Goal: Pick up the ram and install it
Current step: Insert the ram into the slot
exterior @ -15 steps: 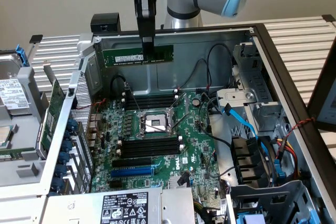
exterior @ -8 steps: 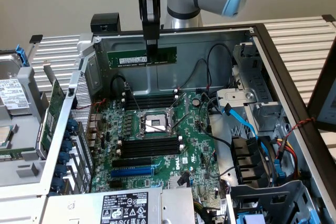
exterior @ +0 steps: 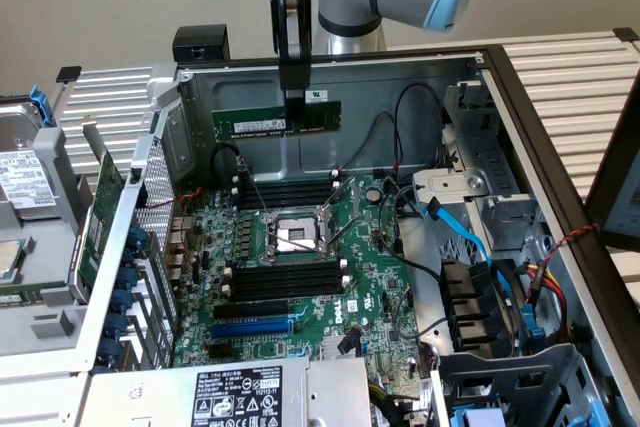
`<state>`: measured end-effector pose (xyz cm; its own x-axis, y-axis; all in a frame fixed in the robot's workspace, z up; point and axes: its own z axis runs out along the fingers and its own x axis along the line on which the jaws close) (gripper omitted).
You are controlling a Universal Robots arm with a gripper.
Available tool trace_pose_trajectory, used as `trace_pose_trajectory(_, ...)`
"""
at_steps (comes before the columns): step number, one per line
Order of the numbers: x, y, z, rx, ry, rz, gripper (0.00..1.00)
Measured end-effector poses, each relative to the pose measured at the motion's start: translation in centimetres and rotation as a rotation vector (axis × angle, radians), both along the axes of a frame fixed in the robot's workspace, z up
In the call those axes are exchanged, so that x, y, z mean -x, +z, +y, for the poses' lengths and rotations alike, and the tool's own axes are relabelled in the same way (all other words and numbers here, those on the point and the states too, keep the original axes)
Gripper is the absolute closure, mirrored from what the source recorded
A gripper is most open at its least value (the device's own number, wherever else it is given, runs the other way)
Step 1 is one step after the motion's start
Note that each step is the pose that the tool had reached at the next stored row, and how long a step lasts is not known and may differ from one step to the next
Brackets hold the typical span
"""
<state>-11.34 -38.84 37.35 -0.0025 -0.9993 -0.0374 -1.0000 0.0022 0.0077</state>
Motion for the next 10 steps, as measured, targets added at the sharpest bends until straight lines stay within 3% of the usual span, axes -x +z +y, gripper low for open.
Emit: trace_pose_trajectory(10, 0.01, -0.42, -0.01, -0.0029, 0.000, 0.0002, 0.88)
